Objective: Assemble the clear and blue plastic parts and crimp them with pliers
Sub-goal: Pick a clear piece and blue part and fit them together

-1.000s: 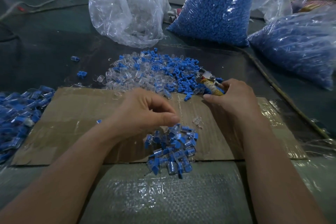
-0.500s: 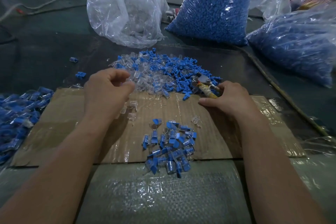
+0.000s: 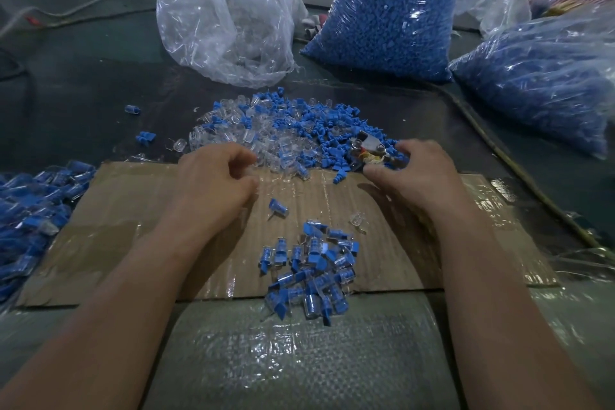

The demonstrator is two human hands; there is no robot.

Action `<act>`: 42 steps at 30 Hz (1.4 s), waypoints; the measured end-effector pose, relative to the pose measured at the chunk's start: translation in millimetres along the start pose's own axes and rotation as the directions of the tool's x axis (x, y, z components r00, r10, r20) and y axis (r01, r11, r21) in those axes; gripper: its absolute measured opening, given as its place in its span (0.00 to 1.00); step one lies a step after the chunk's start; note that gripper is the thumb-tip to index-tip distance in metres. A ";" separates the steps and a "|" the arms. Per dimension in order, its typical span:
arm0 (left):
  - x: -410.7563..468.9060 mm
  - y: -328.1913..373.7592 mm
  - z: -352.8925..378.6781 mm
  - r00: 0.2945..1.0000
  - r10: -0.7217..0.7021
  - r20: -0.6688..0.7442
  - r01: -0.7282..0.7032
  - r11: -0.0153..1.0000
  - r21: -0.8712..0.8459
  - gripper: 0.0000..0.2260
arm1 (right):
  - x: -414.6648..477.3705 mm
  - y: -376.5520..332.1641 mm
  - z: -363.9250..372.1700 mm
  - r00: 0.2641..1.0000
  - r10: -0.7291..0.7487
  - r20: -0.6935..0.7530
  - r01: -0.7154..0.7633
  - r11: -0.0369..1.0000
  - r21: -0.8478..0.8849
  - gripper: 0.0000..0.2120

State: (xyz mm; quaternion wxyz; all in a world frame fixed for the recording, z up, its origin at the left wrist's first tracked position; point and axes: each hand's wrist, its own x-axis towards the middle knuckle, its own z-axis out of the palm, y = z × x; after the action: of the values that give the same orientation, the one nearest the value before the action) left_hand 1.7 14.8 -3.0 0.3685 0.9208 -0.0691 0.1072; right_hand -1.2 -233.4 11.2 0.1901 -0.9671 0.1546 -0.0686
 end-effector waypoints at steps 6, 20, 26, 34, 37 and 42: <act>-0.3 4.5 0.5 0.998 0.004 -0.067 -0.015 0.985 -0.173 0.08 | -12.8 -25.9 2.3 0.927 -0.281 -0.247 0.331 0.924 0.190 0.09; -4.2 9.7 1.2 0.999 0.006 -0.045 -0.025 0.904 -0.427 0.12 | -13.1 -38.0 23.6 0.940 -0.332 0.083 0.337 0.940 -0.058 0.13; -6.9 13.8 -1.9 1.000 0.004 -0.024 -0.015 0.889 -0.458 0.08 | -12.8 -39.3 24.5 0.936 -0.337 0.098 0.337 0.941 0.017 0.07; -9.7 18.9 -1.8 0.999 -0.004 0.031 0.018 0.882 -0.471 0.06 | -23.1 -42.0 17.8 0.937 -0.350 -0.023 0.339 0.887 0.313 0.09; -10.1 19.6 -1.0 0.999 -0.003 0.040 0.021 0.889 -0.456 0.06 | -30.5 -48.7 17.0 0.929 -0.364 -0.068 0.351 0.805 0.478 0.09; -10.2 21.4 -0.5 0.997 0.007 0.071 0.026 0.888 -0.459 0.08 | -39.1 -59.3 17.8 0.899 -0.417 -0.137 0.408 0.681 0.608 0.14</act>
State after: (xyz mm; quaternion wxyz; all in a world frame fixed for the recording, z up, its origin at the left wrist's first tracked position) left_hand -12.6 0.3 9.1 0.5737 0.8111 -0.1010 0.0534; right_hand -18.5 -162.3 15.0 0.4791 -0.8589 -0.0999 -0.1506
